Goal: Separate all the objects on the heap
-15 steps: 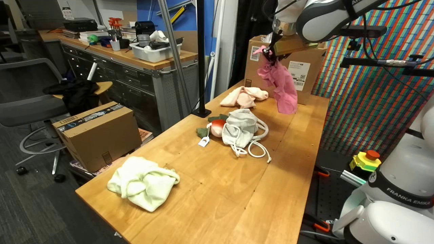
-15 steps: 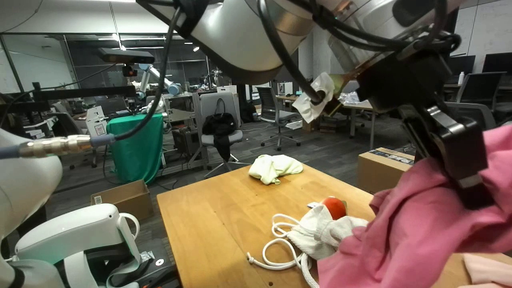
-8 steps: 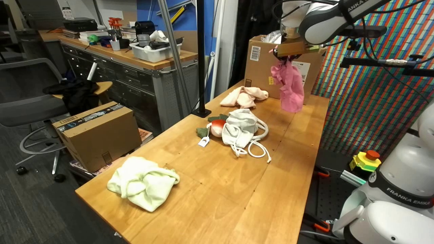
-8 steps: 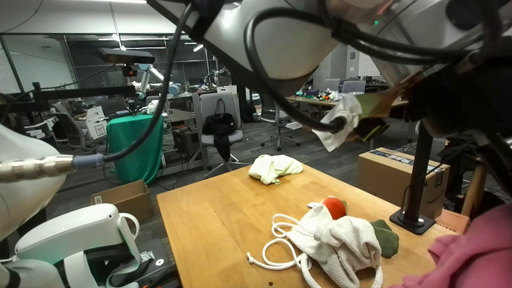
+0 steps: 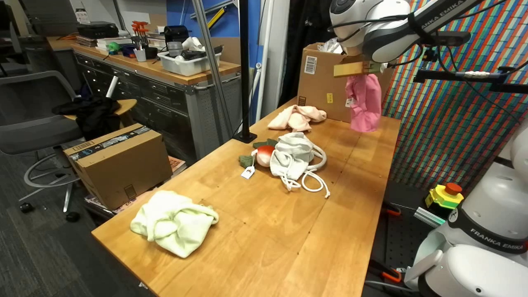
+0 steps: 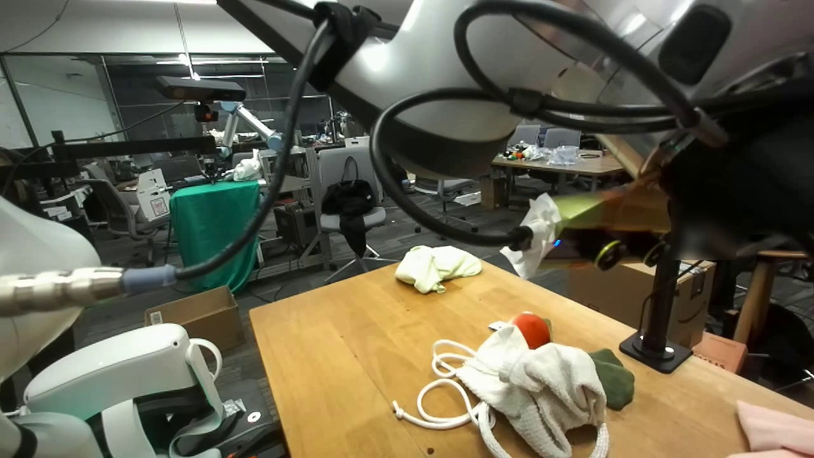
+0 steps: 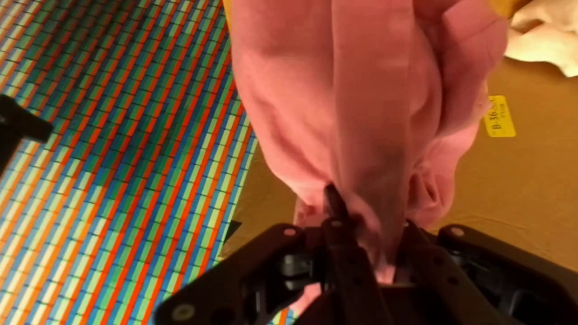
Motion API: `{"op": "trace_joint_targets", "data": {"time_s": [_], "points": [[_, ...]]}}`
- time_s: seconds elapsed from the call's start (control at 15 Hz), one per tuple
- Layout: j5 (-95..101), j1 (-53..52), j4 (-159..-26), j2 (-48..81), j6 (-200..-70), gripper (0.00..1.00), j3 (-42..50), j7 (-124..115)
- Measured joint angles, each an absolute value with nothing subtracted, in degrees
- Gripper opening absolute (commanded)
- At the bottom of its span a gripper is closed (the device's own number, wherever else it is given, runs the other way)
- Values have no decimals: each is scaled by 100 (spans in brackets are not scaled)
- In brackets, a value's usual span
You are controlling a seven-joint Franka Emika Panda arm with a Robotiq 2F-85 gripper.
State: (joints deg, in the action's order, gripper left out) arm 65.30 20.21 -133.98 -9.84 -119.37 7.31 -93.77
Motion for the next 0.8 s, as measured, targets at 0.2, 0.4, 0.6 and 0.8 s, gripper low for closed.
{"op": "trace_joint_targets", "data": {"time_s": [0.2, 0.4, 0.6, 0.8], "points": [[6669, 1812, -13318, -829, -11311, 14, 732, -9811], [6687, 1648, -13200, -659, -10823, 14, 733, -10085], [6688, 1543, -13079, -498, -10470, 39, 740, -10238], [6688, 1487, -12981, -377, -10265, 54, 759, -10324]]}}
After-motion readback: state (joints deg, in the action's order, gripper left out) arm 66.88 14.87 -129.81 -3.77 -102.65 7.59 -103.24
